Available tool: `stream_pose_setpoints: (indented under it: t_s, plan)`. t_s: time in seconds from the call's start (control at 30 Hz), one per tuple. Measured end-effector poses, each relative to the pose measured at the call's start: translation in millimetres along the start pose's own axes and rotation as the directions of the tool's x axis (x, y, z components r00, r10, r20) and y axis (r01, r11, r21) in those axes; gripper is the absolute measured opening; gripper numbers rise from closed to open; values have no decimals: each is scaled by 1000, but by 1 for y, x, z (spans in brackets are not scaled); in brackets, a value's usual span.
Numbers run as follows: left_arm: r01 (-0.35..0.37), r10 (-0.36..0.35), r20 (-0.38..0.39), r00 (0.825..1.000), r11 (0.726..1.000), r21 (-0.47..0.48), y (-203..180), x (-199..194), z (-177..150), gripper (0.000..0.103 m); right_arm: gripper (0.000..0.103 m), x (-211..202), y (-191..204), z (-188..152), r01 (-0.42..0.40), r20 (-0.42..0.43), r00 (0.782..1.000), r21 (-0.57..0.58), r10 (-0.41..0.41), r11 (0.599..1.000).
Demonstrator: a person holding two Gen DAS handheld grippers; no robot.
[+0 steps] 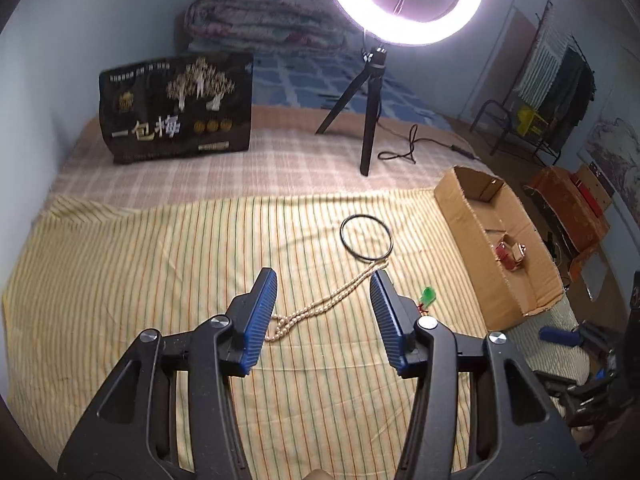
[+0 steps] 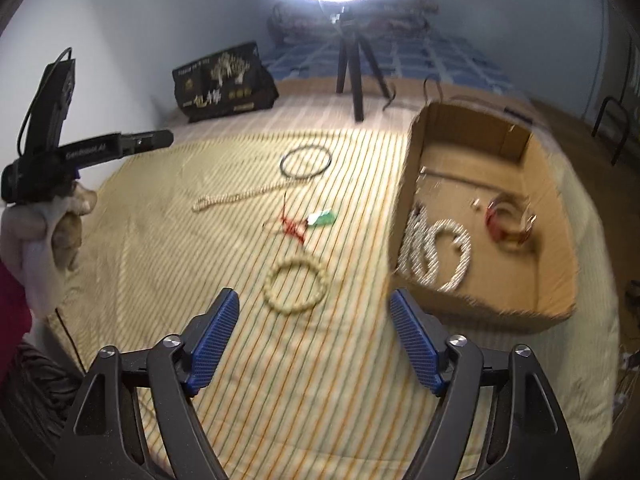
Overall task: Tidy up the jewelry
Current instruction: 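Move both grippers back over the long pearl necklace and bead bracelet, then close the left gripper on the long pearl necklace while the right gripper closes on the cream bead bracelet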
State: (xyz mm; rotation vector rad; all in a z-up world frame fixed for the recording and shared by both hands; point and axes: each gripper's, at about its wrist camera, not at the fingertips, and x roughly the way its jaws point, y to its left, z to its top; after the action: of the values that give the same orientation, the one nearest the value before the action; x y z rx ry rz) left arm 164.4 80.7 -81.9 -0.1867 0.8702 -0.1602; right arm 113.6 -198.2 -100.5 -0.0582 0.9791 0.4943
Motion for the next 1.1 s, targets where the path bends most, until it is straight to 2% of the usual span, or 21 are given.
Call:
stream_pose_setpoints:
  t_s: [0.23, 0.5, 0.77, 0.93, 1.1]
  plan:
    - [35, -31, -76, 997, 998, 59, -12, 24, -1, 50, 49, 33, 3, -10, -7, -98, 995, 7, 7, 1000]
    - [6, 7, -143, 990, 995, 96, -16, 58, -4, 50, 35, 61, 1, -5, 6, -155, 988, 32, -1, 999]
    - [-5, 30, -172, 985, 990, 141, -24, 83, -5, 50, 33, 80, 7, 2, 53, -173, 983, -8, -54, 999]
    - [12, 20, -191, 981, 986, 167, -30, 96, -2, 50, 33, 85, 11, 1, 74, -179, 981, -34, -79, 997]
    - [-20, 72, -216, 974, 972, 236, -36, 113, -9, 50, 33, 89, 11, 3, 79, -187, 979, -32, -84, 996]
